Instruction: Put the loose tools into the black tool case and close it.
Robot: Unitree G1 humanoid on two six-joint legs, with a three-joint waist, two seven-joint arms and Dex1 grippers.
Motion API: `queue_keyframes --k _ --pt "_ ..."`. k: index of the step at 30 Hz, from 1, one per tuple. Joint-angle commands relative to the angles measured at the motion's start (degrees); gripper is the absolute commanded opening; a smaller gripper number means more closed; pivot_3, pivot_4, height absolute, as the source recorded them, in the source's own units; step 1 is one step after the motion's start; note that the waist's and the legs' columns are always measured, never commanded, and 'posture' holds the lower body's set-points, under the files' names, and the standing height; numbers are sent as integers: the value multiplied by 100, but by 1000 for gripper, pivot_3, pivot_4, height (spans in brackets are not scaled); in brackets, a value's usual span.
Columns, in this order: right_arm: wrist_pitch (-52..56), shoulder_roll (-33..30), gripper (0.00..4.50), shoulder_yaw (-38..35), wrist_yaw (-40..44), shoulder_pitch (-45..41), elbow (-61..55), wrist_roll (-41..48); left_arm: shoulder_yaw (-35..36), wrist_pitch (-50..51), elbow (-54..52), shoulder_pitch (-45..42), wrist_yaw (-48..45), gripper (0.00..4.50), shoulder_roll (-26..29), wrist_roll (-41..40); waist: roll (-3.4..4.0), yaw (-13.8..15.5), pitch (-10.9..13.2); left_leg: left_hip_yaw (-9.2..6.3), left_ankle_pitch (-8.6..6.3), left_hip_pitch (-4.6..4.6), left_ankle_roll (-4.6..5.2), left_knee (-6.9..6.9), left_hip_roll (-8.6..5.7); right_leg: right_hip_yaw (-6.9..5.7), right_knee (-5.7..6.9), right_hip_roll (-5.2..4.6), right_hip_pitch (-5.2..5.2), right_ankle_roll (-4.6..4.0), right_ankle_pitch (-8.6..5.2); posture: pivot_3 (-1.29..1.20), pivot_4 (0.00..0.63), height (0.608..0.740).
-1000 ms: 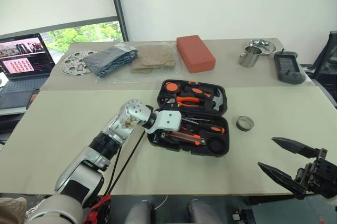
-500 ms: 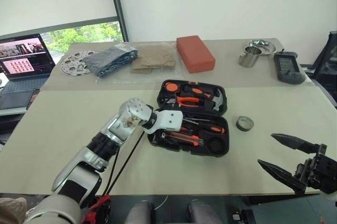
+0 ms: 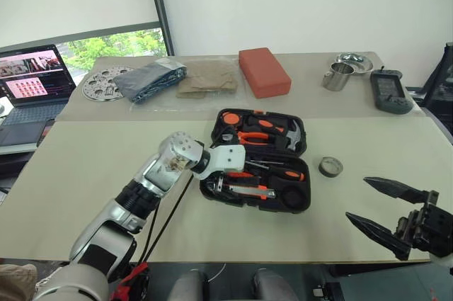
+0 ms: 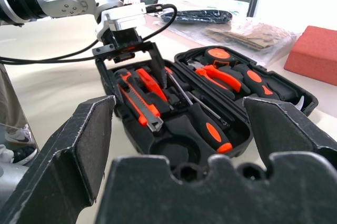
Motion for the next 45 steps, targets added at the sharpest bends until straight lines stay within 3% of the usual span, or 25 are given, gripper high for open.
queue_keyframes --k 1,8,14,20,35,45 --pt "51 -89 4500 -28 -31 -43 -88 197 166 144 -335 -68 -168 4426 -68 -406 0 1 0 -1 0 -1 0 0 0 0 0 0 -1 0 0 0 150 740" --pt "46 -144 4500 -9 -45 -72 -49 225 704 184 -135 -391 -458 4426 -91 -1187 0 7 0 -2 0 -1 0 5 0 1 2 -2 0 0 0 0 150 740" --pt "39 -151 4500 26 -79 -89 -61 228 650 -637 550 -299 -449 2063 -179 -1085 2 -15 -1 -1 0 3 0 4 -1 2 4 2 4 0 0 0 150 740" --pt "62 -171 4500 74 -166 -114 -130 246 468 -1367 895 -4 -569 43 -345 -1027 3 -2 -1 -2 1 3 0 7 -1 3 3 -1 3 0 0 0 150 740" --pt "162 -225 4500 62 -335 -82 -282 335 124 -2491 2086 -85 -496 43 -479 -373 2 -3 -1 -2 1 3 0 14 -4 4 6 -1 11 0 0 0 150 740" --pt "258 -258 4500 66 -410 -111 -368 371 270 -2116 3036 -70 -583 43 -906 -521 7 78 -9 -2 4 11 5 33 -6 4 15 -4 26 5 0 0 150 740"
